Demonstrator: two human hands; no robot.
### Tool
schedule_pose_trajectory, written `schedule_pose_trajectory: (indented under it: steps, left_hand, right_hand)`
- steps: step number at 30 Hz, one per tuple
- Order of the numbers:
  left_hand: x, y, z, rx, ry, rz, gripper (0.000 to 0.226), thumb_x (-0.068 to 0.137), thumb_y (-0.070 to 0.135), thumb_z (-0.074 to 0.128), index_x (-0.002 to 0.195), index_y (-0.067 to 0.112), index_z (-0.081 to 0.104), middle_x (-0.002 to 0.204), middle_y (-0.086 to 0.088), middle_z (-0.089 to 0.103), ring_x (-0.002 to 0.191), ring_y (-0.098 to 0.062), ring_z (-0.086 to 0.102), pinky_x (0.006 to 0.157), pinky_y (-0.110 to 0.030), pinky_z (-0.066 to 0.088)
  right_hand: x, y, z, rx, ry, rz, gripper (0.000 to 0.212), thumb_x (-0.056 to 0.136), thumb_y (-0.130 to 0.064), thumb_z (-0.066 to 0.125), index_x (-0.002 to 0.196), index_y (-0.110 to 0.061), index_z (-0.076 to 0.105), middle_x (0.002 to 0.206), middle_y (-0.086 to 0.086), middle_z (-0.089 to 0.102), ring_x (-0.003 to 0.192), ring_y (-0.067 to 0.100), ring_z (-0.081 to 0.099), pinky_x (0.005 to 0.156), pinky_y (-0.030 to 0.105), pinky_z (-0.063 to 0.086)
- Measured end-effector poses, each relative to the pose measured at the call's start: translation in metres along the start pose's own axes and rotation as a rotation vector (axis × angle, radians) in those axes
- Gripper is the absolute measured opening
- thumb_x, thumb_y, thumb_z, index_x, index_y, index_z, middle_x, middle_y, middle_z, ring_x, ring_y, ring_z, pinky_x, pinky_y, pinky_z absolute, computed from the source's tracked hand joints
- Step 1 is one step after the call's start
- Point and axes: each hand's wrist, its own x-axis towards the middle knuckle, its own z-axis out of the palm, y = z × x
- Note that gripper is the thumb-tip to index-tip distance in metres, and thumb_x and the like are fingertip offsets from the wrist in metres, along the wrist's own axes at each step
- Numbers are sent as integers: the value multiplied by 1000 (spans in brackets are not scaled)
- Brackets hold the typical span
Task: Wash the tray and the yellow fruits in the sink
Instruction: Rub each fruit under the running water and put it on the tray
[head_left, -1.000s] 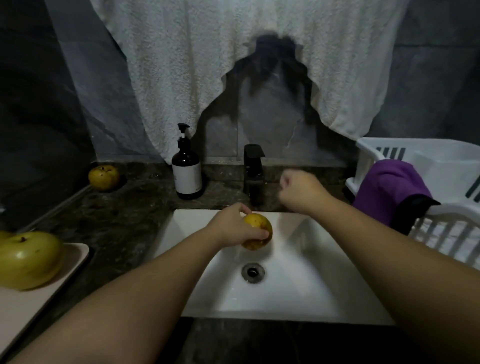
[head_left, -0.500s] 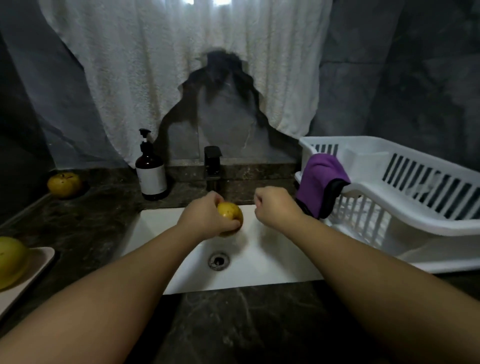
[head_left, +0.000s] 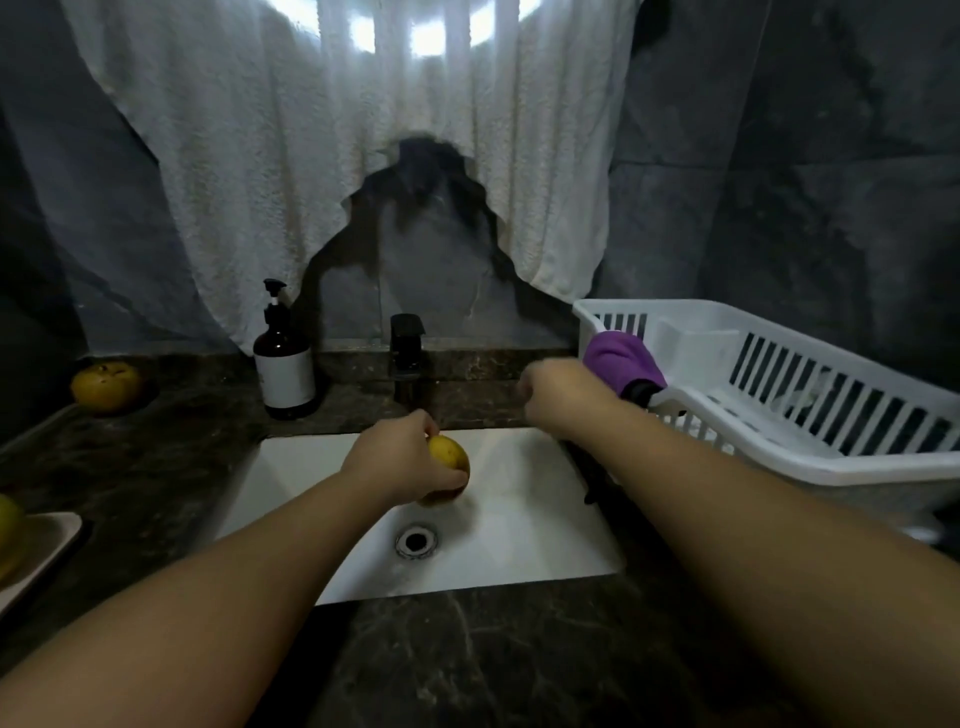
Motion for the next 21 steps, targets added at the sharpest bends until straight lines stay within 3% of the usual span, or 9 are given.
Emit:
schedule_pose_trajectory:
  steps: [2,3,6,8,11,15,19,21]
  left_hand:
    - [1,1,-5,-91,0,-16,75,68,65,86,127,32,53,116,5,62,102,-17,62,86,-38,60]
    - [2,2,-8,-175,16,-31,74,69,63,86,127,31,53,117,4,62,103,-17,62,87,-38,60]
    - [6,2,-12,-454,31,-63,72,73,58,87,129,26,55,118,2,62,105,-18,62,89,-39,59]
    - [9,2,-10,-634,6,-84,69,74,55,87,128,23,58,120,1,62,107,-19,63,94,-43,59]
    - [12,4,-6,-781,-23,-94,62,74,52,88,122,24,61,120,0,64,107,-19,64,88,-41,59]
    - [17,10,-1,-904,-55,-93,56,75,50,88,119,25,62,116,0,68,104,-20,68,84,-40,61]
    - [21,14,-4,-1134,-129,-135,60,79,50,85,128,25,62,121,-2,69,108,-22,70,85,-39,63]
    - [22,18,-9,-1279,-134,-178,48,84,49,81,123,26,66,120,-4,71,106,-24,72,83,-40,64]
  right_hand:
    - [11,10,-21,-122,117,62,19,90,-19,58,106,-10,64,116,14,64,93,28,60,77,35,51]
    - [20,18,-28,-180,122,128,28,91,-24,58,116,-11,63,123,16,61,102,31,60,81,37,50]
    - [39,38,-29,-356,-160,328,68,98,-47,50,154,-13,35,150,14,43,134,36,47,111,44,41]
    - [45,51,-23,-510,-274,216,69,100,-50,48,159,-18,30,151,11,43,136,37,46,111,47,41]
    - [47,57,-18,-260,-58,286,42,96,-31,54,135,-16,61,109,11,60,113,36,62,85,44,51]
    - [49,49,-30,-167,-78,366,72,96,-46,61,157,-19,32,152,12,41,135,33,46,109,45,42]
    - [53,46,-39,4,324,323,41,93,-22,61,132,-12,59,132,14,54,116,35,58,88,42,47]
    - [54,33,-38,161,395,269,32,93,-19,59,124,-11,65,120,15,62,102,33,62,75,36,43]
